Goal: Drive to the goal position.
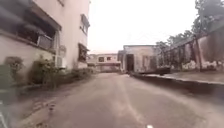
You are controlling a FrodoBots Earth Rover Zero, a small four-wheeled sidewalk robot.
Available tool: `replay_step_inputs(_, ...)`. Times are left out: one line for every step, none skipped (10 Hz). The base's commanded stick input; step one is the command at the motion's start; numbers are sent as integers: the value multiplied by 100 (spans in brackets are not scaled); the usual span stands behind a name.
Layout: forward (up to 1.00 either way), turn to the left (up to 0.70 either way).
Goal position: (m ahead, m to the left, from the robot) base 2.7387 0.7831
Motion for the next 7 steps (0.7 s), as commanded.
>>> replay_step_inputs(85, 0)
replay_step_inputs(85, 0)
replay_step_inputs(85, 0)
replay_step_inputs(85, 0)
replay_step_inputs(85, 0)
replay_step_inputs(85, 0)
replay_step_inputs(85, 0)
